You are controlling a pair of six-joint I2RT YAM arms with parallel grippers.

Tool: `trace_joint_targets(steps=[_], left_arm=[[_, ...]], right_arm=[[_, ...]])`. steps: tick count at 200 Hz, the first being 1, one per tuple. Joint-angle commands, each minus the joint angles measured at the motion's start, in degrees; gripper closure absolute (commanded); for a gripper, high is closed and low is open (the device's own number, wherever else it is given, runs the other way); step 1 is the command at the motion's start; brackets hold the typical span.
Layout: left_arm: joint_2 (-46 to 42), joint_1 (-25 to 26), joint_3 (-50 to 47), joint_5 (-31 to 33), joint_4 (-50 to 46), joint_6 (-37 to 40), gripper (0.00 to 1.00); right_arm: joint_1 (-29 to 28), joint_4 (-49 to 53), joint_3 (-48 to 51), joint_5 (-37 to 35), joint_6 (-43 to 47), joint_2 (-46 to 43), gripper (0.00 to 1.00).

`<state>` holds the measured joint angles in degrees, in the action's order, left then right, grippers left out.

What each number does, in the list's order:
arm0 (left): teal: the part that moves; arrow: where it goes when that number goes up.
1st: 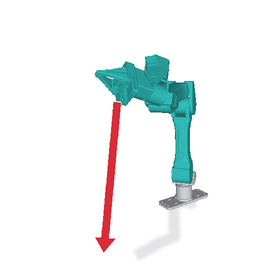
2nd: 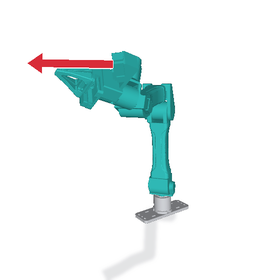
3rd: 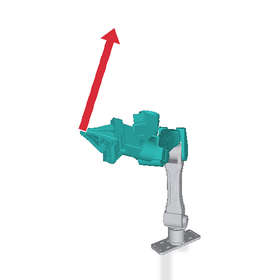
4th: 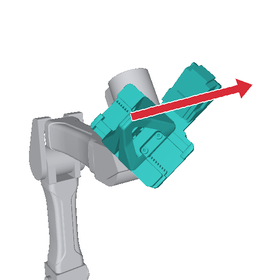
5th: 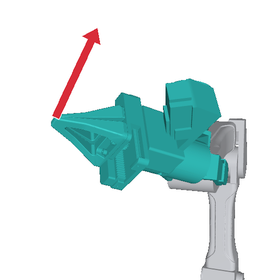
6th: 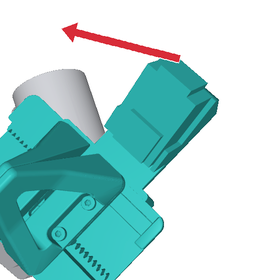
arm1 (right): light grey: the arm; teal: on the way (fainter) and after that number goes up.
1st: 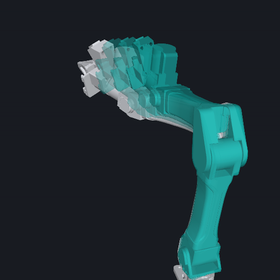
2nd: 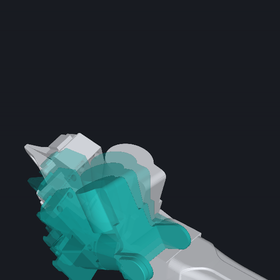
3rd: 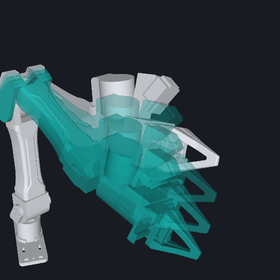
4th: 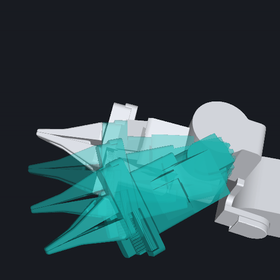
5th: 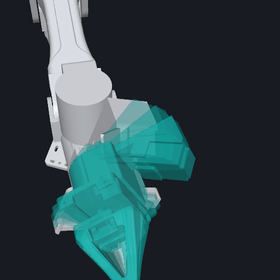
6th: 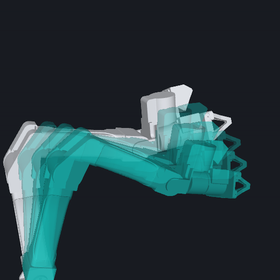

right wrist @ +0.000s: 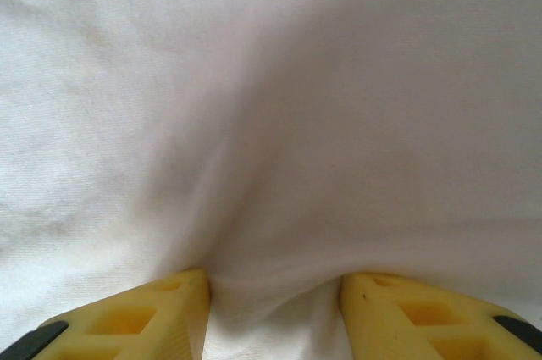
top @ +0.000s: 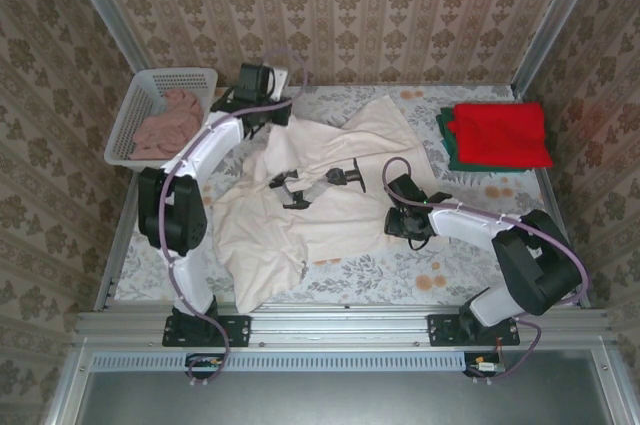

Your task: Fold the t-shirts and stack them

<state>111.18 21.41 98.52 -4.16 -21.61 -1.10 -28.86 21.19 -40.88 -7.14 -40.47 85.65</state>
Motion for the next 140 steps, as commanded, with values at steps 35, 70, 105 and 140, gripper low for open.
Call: trace_joint_targets(steps=[35,70,105,140], left_arm=[[21.3,0.0,18.6,19.1,1.0,19.2,1.00],[27.3,-0.2,23.9,24.2,0.6,15.2,0.06],[25.6,-2.1,25.5,26.9,-13.1,5.0,0.00],[13.5,-4.1,8.8,21.7,-11.4,-3.9,0.00]], right_arm=[[0.0,2.2,0.8,1.8,0.2,1.5,0.53],[0.0,3.4,0.2,0.9,0.2,1.1,0.52],[0.2,6.9,-0.1,-2.0,0.2,-0.5,0.52],[0.1,8.5,0.5,-1.6,-1.6,-1.7,0.52]])
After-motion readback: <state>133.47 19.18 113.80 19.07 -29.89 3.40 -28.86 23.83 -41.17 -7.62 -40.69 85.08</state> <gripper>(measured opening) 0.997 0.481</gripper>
